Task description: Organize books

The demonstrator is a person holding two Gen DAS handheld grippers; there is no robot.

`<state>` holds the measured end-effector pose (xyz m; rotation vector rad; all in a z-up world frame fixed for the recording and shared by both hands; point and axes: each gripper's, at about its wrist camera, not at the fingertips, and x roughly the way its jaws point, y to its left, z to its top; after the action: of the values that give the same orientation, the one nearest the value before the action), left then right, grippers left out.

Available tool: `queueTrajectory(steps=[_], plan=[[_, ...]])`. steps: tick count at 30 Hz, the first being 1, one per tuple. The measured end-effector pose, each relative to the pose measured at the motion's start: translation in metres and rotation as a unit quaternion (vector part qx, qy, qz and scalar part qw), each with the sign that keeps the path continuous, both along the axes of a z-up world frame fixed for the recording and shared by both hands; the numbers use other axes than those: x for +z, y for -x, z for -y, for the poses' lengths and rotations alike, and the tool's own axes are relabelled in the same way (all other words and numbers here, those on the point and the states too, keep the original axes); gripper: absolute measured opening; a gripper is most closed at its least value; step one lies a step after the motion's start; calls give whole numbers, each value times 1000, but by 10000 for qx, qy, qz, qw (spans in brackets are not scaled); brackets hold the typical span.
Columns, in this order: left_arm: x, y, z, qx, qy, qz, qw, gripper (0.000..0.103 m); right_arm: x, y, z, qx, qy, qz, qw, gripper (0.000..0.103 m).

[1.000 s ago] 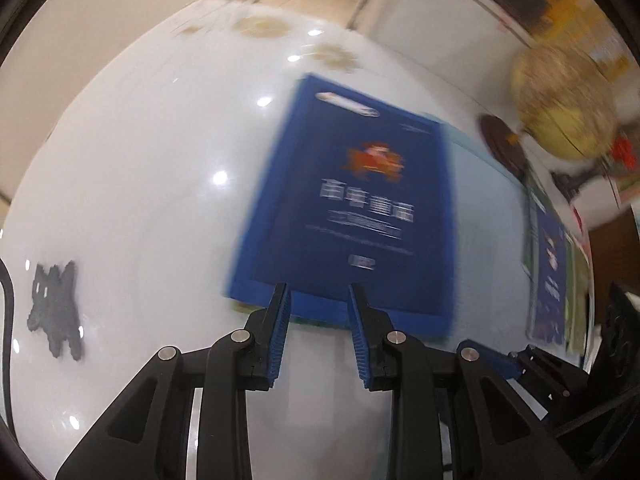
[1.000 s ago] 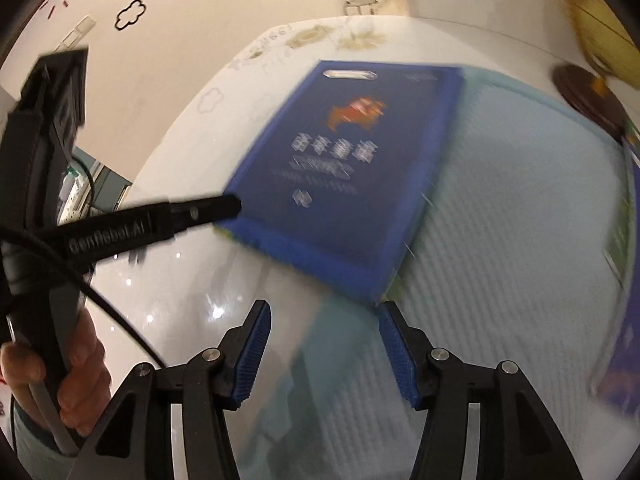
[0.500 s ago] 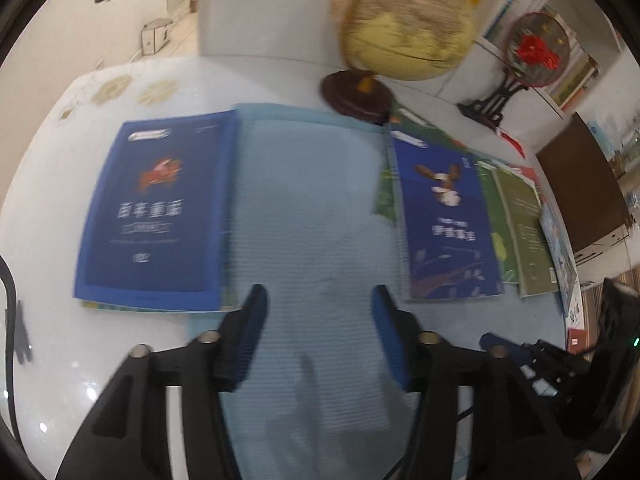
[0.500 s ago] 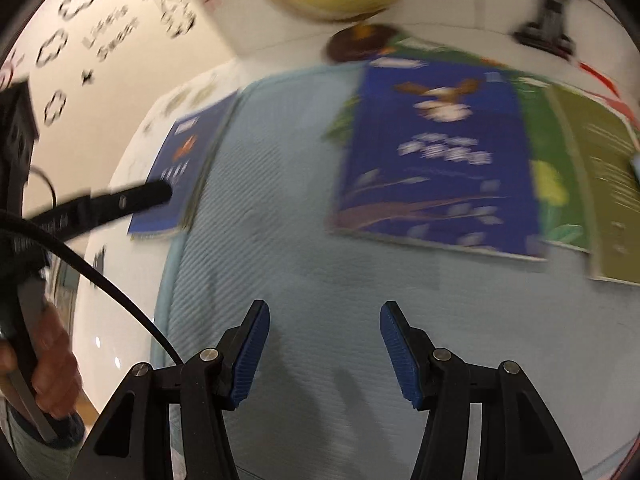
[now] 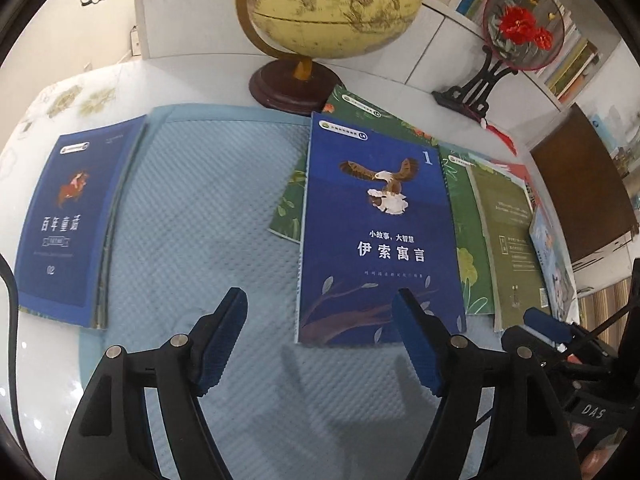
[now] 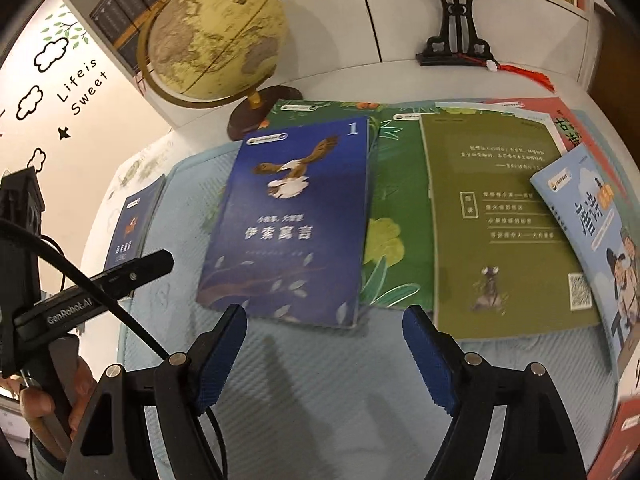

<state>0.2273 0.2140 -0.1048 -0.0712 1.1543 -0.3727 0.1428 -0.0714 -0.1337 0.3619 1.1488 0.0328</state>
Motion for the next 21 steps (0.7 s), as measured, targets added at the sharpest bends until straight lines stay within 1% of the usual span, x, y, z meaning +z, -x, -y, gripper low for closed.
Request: queueTrajectory(steps=[3,9,10,12,15,16,17,20,21], plan=[[-8,-5,8,12,-151,-22,9999,74,-6,-6,5,112,-31,-63,9999,79],[-26,-14,14,126,-257,-155,9995,73,-24,-21,2,245,208,-202,9993,78],[-28,-14,15,146,-277,-147,9994,73,-26,-23,1,269,237,-203,9992,76],[-32,-15,16,158,-281,-137,9994,72,-30,-27,-2,343,247,-203,9989,58],[-37,-17,18,181,-281,-110,9994,71,-37,-33,-7,440,383,-267,9979,47],[-40,-17,18,178,-261,-133,9994,69,-40,-35,-9,459,417,-287,9977,46],[-43,-18,18,177,-228,-207,9994,65,-42,-36,-9,476,418,-308,9975,45],[-53,-18,19,167,2,-423,9990,64,-53,-40,-13,547,465,-464,9963,45],[-56,-15,19,163,83,-482,9987,64,-55,-39,-15,589,483,-447,9961,45]])
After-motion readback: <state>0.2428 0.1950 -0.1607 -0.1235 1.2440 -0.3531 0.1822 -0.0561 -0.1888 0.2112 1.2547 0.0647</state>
